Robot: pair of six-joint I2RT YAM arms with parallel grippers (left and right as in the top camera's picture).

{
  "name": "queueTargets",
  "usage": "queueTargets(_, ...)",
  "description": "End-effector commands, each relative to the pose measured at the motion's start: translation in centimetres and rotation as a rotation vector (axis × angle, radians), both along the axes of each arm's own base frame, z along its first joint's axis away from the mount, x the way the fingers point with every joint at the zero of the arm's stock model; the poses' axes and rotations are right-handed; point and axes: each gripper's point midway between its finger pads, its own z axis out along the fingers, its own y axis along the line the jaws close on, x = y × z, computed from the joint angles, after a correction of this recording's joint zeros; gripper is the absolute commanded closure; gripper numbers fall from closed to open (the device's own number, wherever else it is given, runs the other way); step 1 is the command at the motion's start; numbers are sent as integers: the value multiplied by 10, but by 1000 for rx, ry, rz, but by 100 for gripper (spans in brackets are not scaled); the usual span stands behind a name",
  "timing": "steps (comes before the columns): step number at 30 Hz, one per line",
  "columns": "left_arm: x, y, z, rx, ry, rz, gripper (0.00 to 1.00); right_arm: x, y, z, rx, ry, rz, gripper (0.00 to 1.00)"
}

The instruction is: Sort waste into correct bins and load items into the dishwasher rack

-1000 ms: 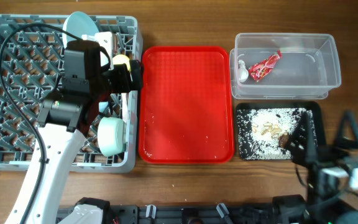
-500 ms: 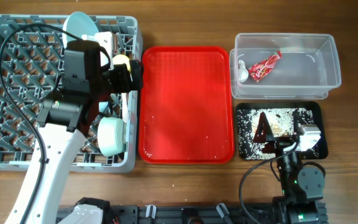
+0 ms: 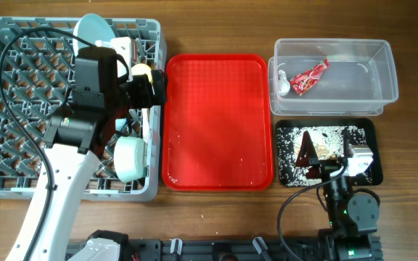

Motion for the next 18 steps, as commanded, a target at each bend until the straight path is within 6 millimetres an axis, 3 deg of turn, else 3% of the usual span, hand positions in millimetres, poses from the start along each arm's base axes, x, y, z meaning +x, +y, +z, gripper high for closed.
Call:
queueTargets(1,1,-3,5,-6,-13,-12,0,-1,3,3,-12,-15,18,0)
queueTargets(11,-3,-2,8,-7,-16,-12,0,-1,3,3,-12,-15,18,0)
queueTargets(14,-29,2,32,-16,-62,-13,0,-1,3,3,-12,-15,18,0)
queueTargets(18,-89,20,91,-25,-266,9,0,-1,3,3,-13,-15,18,0)
